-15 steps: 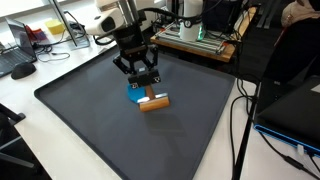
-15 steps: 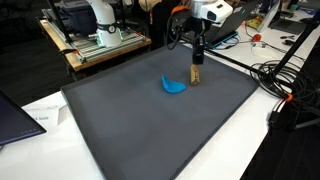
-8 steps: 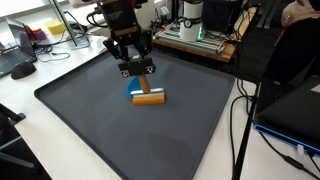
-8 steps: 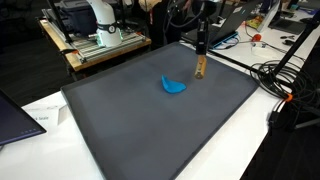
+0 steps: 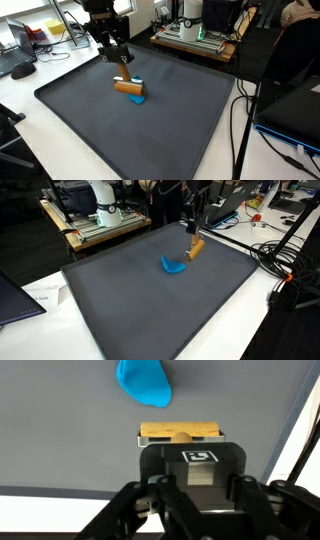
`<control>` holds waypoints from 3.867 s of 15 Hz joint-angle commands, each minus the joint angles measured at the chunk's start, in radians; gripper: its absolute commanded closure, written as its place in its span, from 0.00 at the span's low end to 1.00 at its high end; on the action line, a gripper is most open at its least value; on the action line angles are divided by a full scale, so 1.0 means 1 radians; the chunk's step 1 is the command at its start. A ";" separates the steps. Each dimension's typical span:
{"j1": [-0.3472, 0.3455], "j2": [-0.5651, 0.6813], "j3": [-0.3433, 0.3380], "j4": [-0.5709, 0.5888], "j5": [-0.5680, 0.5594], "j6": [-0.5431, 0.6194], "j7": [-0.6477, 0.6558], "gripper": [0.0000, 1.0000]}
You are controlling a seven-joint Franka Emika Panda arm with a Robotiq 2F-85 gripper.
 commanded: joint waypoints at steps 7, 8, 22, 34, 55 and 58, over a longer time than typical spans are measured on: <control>0.012 0.024 -0.073 0.165 -0.045 -0.208 0.264 0.78; 0.009 0.032 -0.080 0.184 -0.042 -0.233 0.284 0.78; -0.014 0.107 -0.152 0.272 -0.020 -0.305 0.537 0.53; -0.052 0.259 -0.150 0.475 0.040 -0.508 0.558 0.78; -0.283 0.733 -0.141 1.045 0.235 -0.743 0.883 0.78; -0.308 0.711 -0.139 1.031 0.229 -0.758 0.854 0.78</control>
